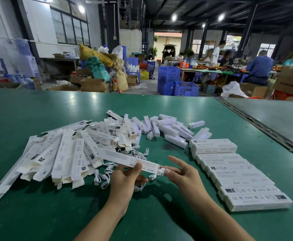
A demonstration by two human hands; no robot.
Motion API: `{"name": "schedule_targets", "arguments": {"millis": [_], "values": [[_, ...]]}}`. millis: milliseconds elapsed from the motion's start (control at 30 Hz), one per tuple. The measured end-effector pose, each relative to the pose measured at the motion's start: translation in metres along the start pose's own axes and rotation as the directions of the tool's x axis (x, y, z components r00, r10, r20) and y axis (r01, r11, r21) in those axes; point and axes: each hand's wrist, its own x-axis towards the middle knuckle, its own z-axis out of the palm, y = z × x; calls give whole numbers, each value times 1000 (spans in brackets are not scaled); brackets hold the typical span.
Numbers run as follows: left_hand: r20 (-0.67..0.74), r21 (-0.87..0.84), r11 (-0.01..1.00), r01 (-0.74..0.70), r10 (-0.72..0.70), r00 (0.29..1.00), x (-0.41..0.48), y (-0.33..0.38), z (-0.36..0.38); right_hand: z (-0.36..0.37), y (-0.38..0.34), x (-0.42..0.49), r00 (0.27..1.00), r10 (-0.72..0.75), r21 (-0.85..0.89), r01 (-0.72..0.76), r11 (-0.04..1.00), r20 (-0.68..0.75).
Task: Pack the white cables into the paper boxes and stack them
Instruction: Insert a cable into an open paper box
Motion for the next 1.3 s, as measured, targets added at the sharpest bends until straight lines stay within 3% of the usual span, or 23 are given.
{"name": "schedule_targets", "arguments": {"millis": [300,467,600,933,1300], "values": [[27,28,1000,-13,13,1000,-2,-1,3,8,1,-3,989,-1,37,6,999,-149],[16,32,999,-15,15,1000,0,-2,1,4,-1,-1,990,132,188,-120,975,-52],[12,15,1000,-10,10,1000,0,-3,1,3,1,0,981,194,200,-189,961,-3],[24,-17,999,-34,34,999,-1,-3,3,19,4,-4,964,111,191,-65,979,-242],[25,-25,1000,-18,18,1000,2,-4,1,21,-2,-5,972,100,214,-53,975,-213]]}}
